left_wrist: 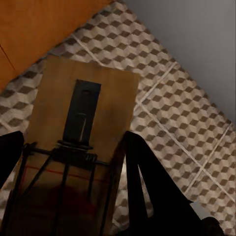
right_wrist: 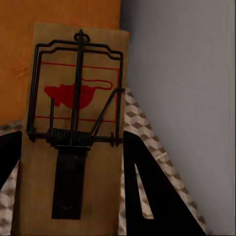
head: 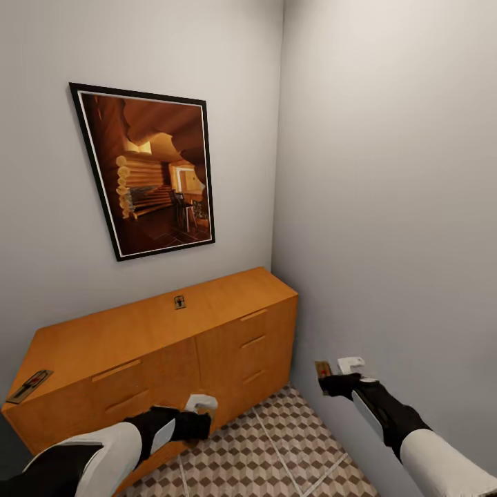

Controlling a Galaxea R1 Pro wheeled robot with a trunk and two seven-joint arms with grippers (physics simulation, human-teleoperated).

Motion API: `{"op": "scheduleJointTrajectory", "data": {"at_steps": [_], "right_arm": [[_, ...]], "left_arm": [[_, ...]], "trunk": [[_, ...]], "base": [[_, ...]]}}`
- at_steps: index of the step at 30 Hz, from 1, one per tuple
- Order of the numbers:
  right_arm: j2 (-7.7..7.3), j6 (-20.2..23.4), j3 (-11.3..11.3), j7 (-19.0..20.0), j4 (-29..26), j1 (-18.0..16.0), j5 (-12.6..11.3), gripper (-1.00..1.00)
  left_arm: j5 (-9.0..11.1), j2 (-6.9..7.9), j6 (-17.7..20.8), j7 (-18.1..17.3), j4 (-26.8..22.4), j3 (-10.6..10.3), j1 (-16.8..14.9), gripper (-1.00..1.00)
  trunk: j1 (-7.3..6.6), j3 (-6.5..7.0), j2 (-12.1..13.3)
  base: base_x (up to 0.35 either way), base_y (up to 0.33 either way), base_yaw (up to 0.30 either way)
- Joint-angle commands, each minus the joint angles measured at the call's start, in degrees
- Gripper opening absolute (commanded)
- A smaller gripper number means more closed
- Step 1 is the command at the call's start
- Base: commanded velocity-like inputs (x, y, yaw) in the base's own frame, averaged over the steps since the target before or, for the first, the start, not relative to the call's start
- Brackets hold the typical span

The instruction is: Take the four mousetraps from the cabinet in the bathroom and place them on the bathroom floor. Make sure all four end up on the same floor surface, and ensure that at least two of them are either under or directly next to the same bathroom sink.

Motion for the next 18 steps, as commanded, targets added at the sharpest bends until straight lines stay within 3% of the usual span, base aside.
{"op": "scheduleJointTrajectory", "data": {"at_steps": [1,4,7,11,15,17,18], "right_arm": [[0.03,-2.04,0.37,0.05,2.46,-0.05,-0.63,-1.00],[1.59,-14.22,0.50,0.15,16.35,-0.05,-0.53,-1.00],[2.90,-19.94,0.53,0.18,25.55,-0.05,-0.34,-1.00],[3.69,-22.23,0.54,0.19,30.66,0.01,-0.48,-1.00],[3.91,-22.68,0.54,0.19,31.97,0.40,-0.53,-1.00],[4.22,-22.71,0.54,0.19,32.14,0.57,-0.42,-1.00],[4.37,-22.71,0.54,0.19,32.16,0.60,-0.37,-1.00]], "left_arm": [[1.03,0.61,-0.56,0.84,0.06,0.34,0.67,-1.00],[9.20,2.96,-6.09,6.60,0.12,0.34,5.28,-1.00],[13.18,4.10,-12.97,10.47,0.13,0.34,9.79,-1.00],[15.68,5.19,-21.95,15.23,0.13,0.34,15.56,-1.00],[18.92,7.16,-25.84,17.85,0.14,0.34,19.70,-1.00],[22.72,8.76,-27.98,18.18,0.14,0.34,21.62,-1.00],[23.54,9.06,-28.87,18.16,0.14,0.34,22.02,-1.00]], "trunk": [[0.03,0.00,-0.06],[0.03,0.00,-0.06],[0.03,0.00,-0.06],[0.03,0.00,-0.06],[0.03,0.00,-0.06],[0.03,0.00,-0.06],[0.03,0.00,-0.06]], "base": [[0.000,0.000,0.000],[0.000,0.000,0.000],[0.000,0.000,0.000],[0.000,0.000,0.000],[0.000,0.000,0.000],[0.000,0.000,0.000],[0.000,0.000,0.000]]}}
